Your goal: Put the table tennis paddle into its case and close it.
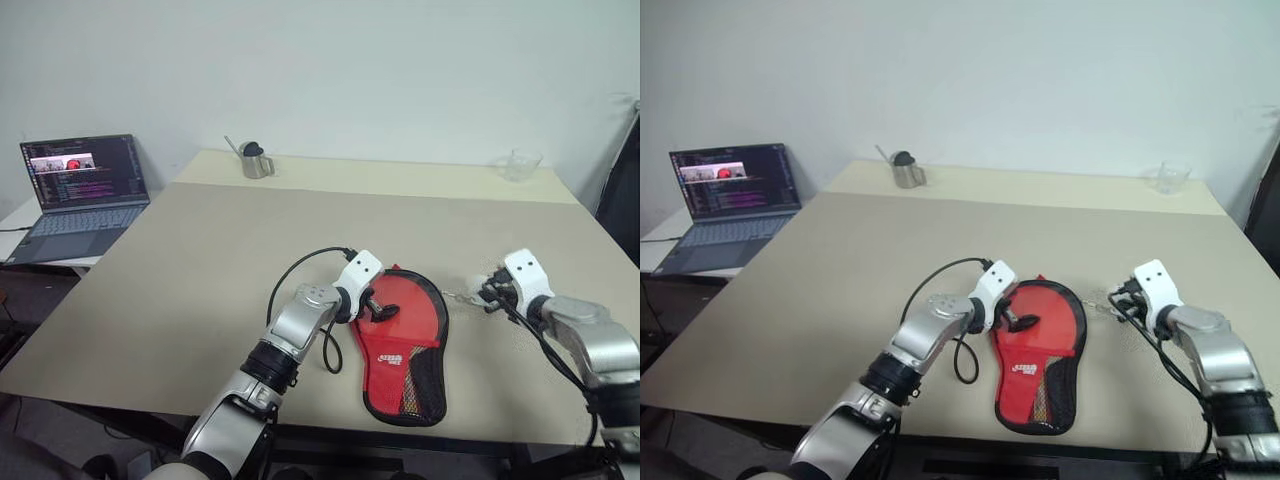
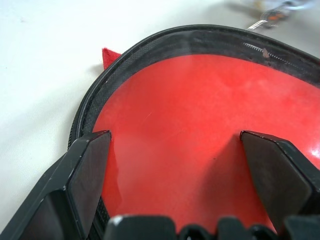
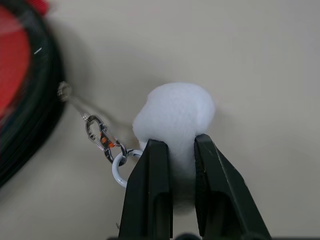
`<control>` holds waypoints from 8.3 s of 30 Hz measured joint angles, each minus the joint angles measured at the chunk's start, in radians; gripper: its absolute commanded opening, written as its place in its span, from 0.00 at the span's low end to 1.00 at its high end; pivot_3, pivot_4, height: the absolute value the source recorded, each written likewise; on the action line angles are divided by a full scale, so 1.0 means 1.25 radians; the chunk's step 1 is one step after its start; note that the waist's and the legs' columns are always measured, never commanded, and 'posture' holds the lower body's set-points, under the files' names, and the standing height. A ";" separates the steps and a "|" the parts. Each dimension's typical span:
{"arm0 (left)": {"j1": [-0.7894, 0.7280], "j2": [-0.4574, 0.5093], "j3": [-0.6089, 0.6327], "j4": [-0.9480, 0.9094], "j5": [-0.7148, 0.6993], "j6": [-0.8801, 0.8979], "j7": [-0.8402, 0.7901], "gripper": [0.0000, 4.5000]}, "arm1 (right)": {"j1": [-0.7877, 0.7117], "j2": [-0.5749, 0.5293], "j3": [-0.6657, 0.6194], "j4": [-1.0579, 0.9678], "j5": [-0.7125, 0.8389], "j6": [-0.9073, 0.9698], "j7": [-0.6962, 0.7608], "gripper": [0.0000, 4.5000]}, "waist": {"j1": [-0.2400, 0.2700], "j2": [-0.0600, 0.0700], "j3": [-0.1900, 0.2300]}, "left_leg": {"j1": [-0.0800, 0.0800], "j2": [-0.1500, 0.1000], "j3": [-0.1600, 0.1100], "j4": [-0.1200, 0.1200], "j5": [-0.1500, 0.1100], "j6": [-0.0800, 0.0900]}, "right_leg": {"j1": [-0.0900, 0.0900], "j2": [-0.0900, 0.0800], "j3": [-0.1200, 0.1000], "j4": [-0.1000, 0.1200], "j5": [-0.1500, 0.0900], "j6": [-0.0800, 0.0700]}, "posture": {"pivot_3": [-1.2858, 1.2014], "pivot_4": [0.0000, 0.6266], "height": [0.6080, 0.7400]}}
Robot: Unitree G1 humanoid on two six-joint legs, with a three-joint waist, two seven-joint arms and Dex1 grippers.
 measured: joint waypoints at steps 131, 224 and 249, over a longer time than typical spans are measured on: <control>0.064 0.483 0.204 -0.223 -0.292 -0.073 -0.588 1.00 | -0.151 0.207 0.087 0.032 0.080 0.187 -0.140 0.01 | -0.023 0.001 -0.001 | 0.001 0.002 0.002 0.012 -0.008 0.003 | -0.001 0.002 0.002 0.012 -0.006 -0.001 | 0.52 0.24 1.00; -0.142 -0.037 0.072 0.439 0.031 -0.431 -0.277 1.00 | 0.204 -0.288 0.143 -0.347 0.088 -0.009 0.368 0.92 | -0.018 -0.002 0.004 | 0.000 0.000 0.001 0.012 -0.008 0.003 | 0.000 0.001 0.000 0.009 -0.006 0.000 | 0.52 0.24 1.00; -0.142 -0.057 0.069 0.431 0.056 -0.399 -0.250 1.00 | 0.319 -0.363 0.087 -0.372 0.083 -0.034 0.390 0.06 | -0.015 0.000 0.002 | 0.002 0.001 -0.003 0.012 -0.008 0.003 | 0.007 0.001 -0.003 0.003 -0.005 0.000 | 0.52 0.24 1.00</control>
